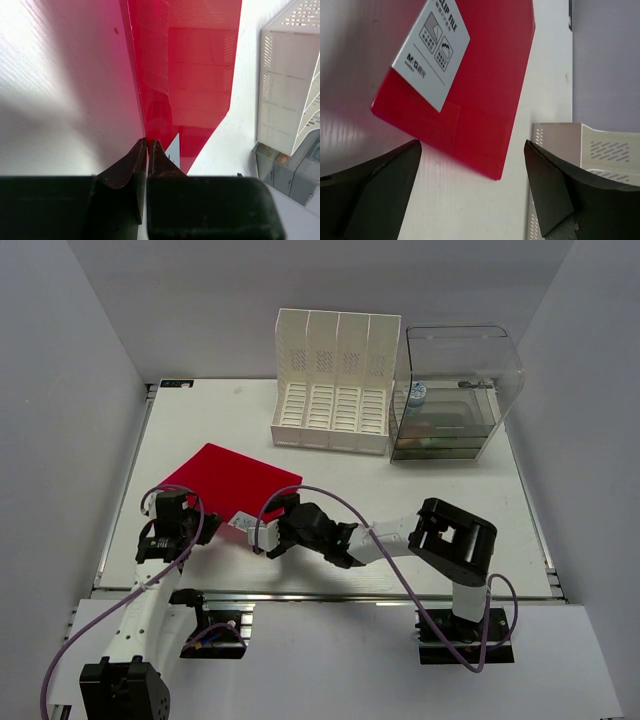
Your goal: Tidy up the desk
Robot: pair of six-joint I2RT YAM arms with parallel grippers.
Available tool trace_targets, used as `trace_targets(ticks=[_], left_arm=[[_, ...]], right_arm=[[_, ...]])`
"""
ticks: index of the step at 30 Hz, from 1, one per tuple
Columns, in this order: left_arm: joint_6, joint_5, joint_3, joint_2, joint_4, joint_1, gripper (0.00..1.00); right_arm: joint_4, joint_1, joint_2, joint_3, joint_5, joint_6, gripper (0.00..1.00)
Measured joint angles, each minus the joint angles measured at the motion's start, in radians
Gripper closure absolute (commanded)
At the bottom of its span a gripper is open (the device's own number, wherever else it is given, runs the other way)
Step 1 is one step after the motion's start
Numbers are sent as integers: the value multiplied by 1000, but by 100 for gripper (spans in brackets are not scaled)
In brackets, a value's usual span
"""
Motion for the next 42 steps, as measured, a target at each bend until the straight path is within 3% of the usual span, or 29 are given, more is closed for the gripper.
trace_targets(ticks=[6, 9, 14, 18, 20, 25, 26, 27, 29, 30, 34, 42], left_arm=[[1, 34, 8, 3, -2, 2, 100], [1, 53, 27, 6, -2, 2, 100], [1, 81, 41, 6, -1, 2, 100], [-1, 87, 45, 6, 1, 2, 100], [-1, 85, 45, 6, 2, 4, 100], [-4, 90, 47, 7, -3, 8, 100], [-4, 93, 48, 7, -8, 8, 97], [-4, 95, 52, 8, -16, 8, 87], [-3, 96, 64, 8, -42, 8, 65], [-1, 96, 72, 8, -55, 8, 45], [-2, 95, 102, -2, -106, 7, 22], [-26, 110, 67, -14, -106, 7, 18]], right_arm=[[75, 31, 56, 8, 20, -40, 14], [100, 40, 81, 8, 23, -48, 21], [120, 42, 108, 33, 24, -61, 52], [123, 39, 114, 48, 19, -67, 94], [132, 39, 114, 48, 23, -71, 100], [161, 36, 112, 38, 27, -70, 100], [167, 36, 110, 32, 27, -69, 100], [167, 37, 108, 29, 26, -66, 100], [166, 38, 100, 23, 27, -61, 100], [165, 38, 91, 18, 28, -56, 100], [143, 38, 53, -4, 27, -35, 100], [114, 38, -15, -35, 29, -10, 100]])
